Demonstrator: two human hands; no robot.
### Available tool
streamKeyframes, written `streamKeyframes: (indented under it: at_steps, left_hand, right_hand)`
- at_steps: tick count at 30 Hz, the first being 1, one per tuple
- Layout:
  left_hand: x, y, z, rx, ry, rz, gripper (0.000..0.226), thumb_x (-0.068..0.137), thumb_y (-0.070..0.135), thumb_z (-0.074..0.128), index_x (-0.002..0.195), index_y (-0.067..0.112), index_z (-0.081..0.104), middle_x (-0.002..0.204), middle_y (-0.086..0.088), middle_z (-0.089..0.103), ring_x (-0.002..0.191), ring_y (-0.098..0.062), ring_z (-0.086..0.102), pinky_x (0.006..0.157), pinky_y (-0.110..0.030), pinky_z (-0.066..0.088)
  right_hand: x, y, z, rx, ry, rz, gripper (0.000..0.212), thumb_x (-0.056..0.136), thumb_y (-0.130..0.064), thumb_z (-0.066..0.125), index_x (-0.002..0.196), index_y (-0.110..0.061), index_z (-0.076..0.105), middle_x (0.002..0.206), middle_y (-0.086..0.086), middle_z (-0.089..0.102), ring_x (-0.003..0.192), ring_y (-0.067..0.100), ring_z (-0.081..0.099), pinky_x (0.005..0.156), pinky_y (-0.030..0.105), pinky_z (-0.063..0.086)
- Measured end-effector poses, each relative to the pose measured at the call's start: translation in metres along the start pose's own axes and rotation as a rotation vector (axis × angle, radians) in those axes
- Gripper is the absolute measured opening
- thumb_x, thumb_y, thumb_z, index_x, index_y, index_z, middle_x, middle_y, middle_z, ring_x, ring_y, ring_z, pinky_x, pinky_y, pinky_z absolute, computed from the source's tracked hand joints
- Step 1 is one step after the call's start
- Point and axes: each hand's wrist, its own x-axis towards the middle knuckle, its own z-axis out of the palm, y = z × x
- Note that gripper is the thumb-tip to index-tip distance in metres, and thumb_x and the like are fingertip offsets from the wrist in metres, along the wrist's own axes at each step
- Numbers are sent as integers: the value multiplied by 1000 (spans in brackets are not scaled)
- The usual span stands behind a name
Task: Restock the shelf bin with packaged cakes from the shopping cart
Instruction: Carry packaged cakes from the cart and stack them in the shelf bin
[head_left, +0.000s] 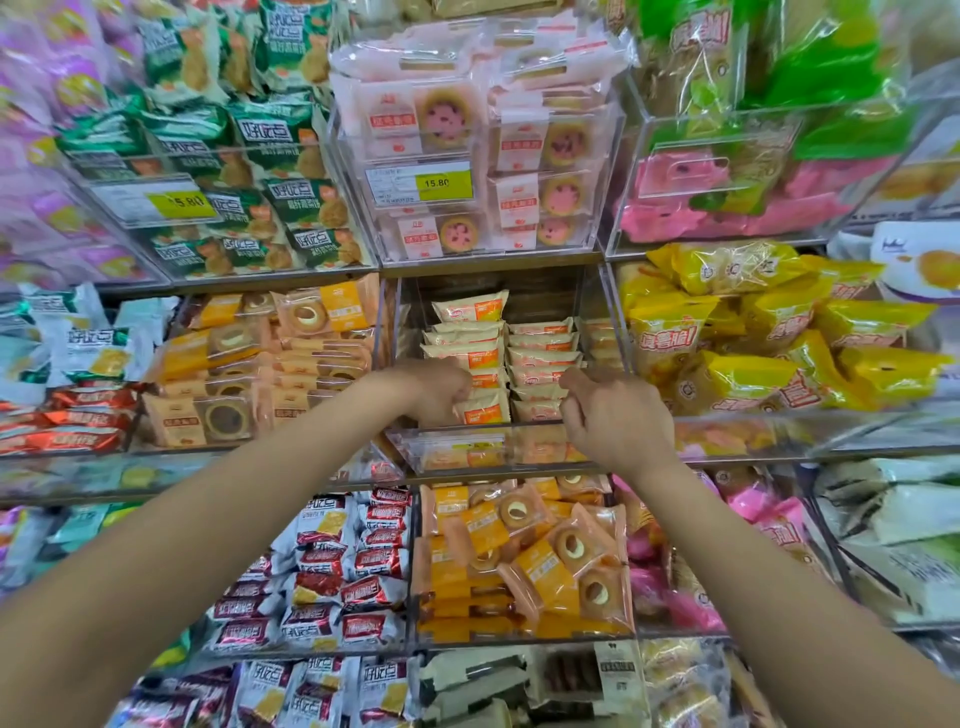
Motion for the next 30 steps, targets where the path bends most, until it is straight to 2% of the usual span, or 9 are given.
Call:
streamKeyframes:
  at_steps: [3, 6, 10, 13, 16, 19, 22, 26, 30]
  left_hand:
    - [-11, 0, -7, -199, 57, -13, 32, 87, 33, 61, 114, 19, 51, 117, 1, 49, 101, -17, 50, 83, -31, 45]
    - [-31, 17, -12, -424, 344, -31, 23, 89, 34, 59, 109, 23, 55, 111, 5, 55, 99, -12, 54, 79, -27, 46]
    - [-76, 62, 6, -943, 734, -2, 9, 91, 19, 54, 94, 24, 60, 92, 14, 60, 85, -3, 55, 65, -6, 40]
    - [-107, 102, 49, -1229, 813, -10, 16, 90, 18, 51, 88, 30, 61, 93, 13, 64, 87, -2, 59, 71, -7, 44]
    - [-124, 149, 117, -1461, 652, -69, 20, 94, 13, 49, 86, 25, 63, 90, 5, 67, 82, -10, 65, 72, -18, 49]
    - [-136, 207, 188, -1503, 335, -204, 24, 95, 10, 48, 83, 25, 62, 90, 9, 65, 75, 5, 62, 64, -6, 43]
    - [-154, 262, 250, -1432, -22, -261, 23, 96, 8, 47, 83, 22, 60, 93, 3, 66, 79, -4, 62, 63, -8, 44]
    - [-165, 316, 297, -1105, -363, -65, 14, 95, 12, 49, 97, 6, 63, 94, -2, 60, 88, -13, 55, 68, -18, 36]
    - [-155, 366, 306, -823, -548, 87, 14, 96, 19, 48, 96, 14, 61, 91, 4, 58, 85, -10, 54, 67, -18, 37]
  right_hand:
    - [0, 0, -1, 24, -31, 6, 34, 78, -24, 34, 73, -10, 65, 52, 4, 56, 40, 24, 50, 41, 18, 21]
    - [-2, 2, -1, 103, -49, 42, 32, 81, -24, 37, 80, -11, 66, 65, 7, 63, 54, 28, 59, 44, 23, 33]
    - [-11, -2, -14, 306, -6, 100, 18, 80, -6, 57, 96, -4, 65, 93, 13, 66, 88, 32, 62, 63, 34, 48]
    - [-59, -14, -28, 348, 42, 61, 30, 77, 1, 57, 107, 2, 61, 111, 17, 61, 105, 33, 54, 84, 36, 45]
    - [-147, -16, -38, 519, -57, 206, 32, 84, -1, 52, 115, -4, 60, 115, 6, 61, 109, 21, 53, 93, 27, 40]
    - [-243, -10, -50, 714, -226, 568, 26, 89, -6, 48, 107, -15, 64, 95, -9, 65, 89, 3, 59, 79, 17, 44]
    - [-343, -3, -55, 757, -364, 919, 28, 89, 4, 49, 88, -21, 63, 80, -9, 66, 72, -8, 57, 67, 4, 40]
    - [-466, 10, -71, 743, -630, 1277, 18, 91, -2, 50, 97, -10, 65, 95, 17, 69, 91, 30, 65, 89, 43, 48]
    - [-563, 22, -109, 721, -654, 1543, 19, 88, -10, 52, 102, -15, 65, 98, 7, 70, 94, 27, 64, 96, 45, 44]
